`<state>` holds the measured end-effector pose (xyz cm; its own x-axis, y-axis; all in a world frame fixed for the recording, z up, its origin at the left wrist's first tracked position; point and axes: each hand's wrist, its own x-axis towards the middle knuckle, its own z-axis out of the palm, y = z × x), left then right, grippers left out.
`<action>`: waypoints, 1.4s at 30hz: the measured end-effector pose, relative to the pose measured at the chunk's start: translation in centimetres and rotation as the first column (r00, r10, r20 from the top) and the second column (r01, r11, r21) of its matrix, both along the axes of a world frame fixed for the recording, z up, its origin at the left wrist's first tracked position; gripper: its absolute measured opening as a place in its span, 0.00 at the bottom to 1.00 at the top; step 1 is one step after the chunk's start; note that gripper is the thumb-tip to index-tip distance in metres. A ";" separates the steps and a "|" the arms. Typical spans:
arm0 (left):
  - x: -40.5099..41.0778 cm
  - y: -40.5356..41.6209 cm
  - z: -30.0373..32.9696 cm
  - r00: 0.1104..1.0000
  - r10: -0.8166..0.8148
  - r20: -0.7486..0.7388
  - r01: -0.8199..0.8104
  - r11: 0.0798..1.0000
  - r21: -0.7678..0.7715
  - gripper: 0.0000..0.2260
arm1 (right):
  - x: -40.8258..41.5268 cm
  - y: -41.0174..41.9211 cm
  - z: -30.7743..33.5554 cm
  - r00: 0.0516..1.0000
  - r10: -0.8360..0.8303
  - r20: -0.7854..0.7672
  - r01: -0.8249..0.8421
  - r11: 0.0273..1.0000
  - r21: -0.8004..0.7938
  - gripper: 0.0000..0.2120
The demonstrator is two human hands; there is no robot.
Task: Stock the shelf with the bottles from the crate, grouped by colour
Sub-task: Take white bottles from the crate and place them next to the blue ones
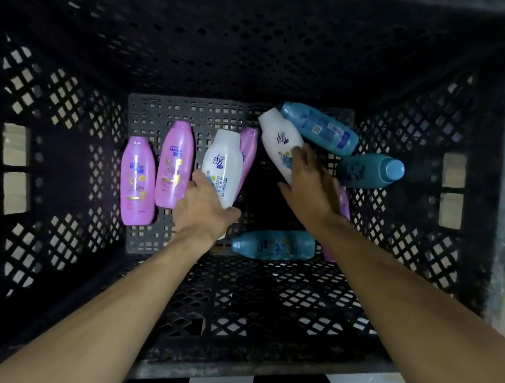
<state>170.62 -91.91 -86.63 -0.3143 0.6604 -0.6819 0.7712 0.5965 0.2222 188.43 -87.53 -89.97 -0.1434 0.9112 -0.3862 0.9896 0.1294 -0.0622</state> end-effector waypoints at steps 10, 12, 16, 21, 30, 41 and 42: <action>0.9 1.1 -0.5 0.999 0.038 -0.032 -0.041 0.997 -0.067 0.32 | -1.9 2.5 0.1 0.981 -0.146 0.124 0.172 0.958 -0.229 0.43; 0.9 1.0 -0.5 0.998 0.066 -0.014 -0.067 0.996 -0.065 0.31 | -1.9 2.5 0.0 0.981 -0.174 0.086 0.190 0.955 -0.228 0.44; 0.2 1.0 0.0 0.993 0.113 0.034 -0.111 0.992 -0.067 0.26 | -2.1 2.6 0.2 0.976 -0.214 0.031 0.215 0.949 -0.229 0.46; -0.7 0.0 2.0 0.993 0.093 0.072 -0.095 0.995 0.027 0.26 | -1.9 2.2 2.7 0.948 -0.303 -0.095 0.282 0.941 -0.190 0.48; -3.9 -0.2 16.9 0.990 0.061 0.126 -0.095 0.952 0.291 0.27 | -0.8 1.0 22.2 0.874 -0.358 -0.329 0.375 0.927 -0.012 0.35; -4.5 2.0 42.5 0.984 -0.024 0.177 -0.102 0.737 0.668 0.24 | -1.7 0.6 49.1 0.730 -0.346 -0.589 0.533 0.828 0.173 0.31; -4.4 2.3 44.5 0.982 -0.045 0.185 -0.100 0.704 0.703 0.24 | -2.0 0.7 50.9 0.722 -0.331 -0.608 0.541 0.818 0.197 0.31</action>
<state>166.22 -89.62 -42.15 -0.2639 0.9625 -0.0625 0.6615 0.2278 0.7145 186.39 -86.82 -39.07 0.2225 0.9745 -0.0300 0.7576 -0.1922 -0.6237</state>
